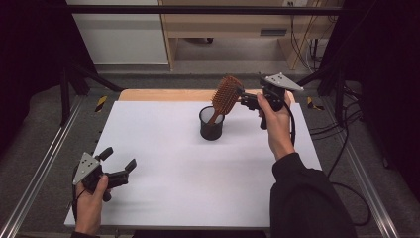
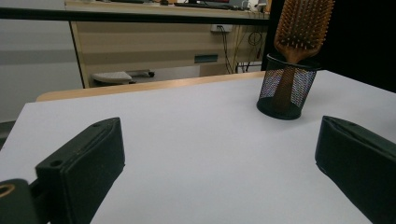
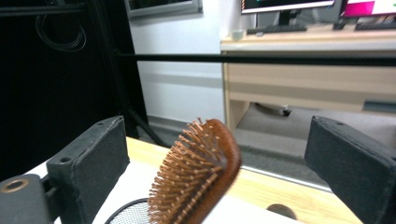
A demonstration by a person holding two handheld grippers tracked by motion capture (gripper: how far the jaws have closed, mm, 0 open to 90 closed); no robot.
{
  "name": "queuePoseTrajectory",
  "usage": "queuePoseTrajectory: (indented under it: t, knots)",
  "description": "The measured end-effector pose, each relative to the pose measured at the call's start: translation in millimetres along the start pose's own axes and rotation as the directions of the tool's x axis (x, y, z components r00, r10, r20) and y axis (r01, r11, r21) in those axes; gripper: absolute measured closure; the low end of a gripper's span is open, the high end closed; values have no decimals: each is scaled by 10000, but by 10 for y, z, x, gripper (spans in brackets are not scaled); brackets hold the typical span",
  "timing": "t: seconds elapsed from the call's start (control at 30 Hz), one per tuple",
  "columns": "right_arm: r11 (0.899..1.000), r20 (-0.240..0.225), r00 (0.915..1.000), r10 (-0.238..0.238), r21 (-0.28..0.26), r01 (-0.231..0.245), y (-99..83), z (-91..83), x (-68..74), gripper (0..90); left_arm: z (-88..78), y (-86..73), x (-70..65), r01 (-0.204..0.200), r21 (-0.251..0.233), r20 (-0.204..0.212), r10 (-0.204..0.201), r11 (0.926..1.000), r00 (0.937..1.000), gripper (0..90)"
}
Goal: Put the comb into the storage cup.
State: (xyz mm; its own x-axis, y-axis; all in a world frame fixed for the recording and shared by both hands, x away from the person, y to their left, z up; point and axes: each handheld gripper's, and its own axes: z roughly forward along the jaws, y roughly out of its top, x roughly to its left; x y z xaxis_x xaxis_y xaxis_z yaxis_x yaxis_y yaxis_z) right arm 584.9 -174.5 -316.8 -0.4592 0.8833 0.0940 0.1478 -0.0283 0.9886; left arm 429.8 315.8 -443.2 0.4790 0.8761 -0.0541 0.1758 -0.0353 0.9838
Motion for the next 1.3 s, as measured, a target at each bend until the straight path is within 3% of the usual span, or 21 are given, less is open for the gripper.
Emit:
queuePoseTrajectory:
  t: [0.27,0.6,0.83,1.03,1.3]
  knots:
    - [9995,296,9996,-35,-302,43,-130,-383,-104,37,-36,-3,19,-8,-61,-90,7,10000,10000,17]
    - [9983,523,9977,-420,-379,441,-321,-873,-183,47,-95,-2,69,92,-208,-211,-96,9997,9997,17]
    - [9986,585,9976,-380,-350,401,-484,-1129,-213,43,-116,-2,49,47,-252,-137,-51,9997,9999,16]
    - [9991,643,9971,-414,-26,417,-671,-1289,-257,37,-130,0,42,-70,-309,-116,66,9995,9999,16]
    - [9998,774,9970,-85,208,69,-950,-1510,-328,42,-142,0,39,-114,-383,-43,112,9992,9999,16]
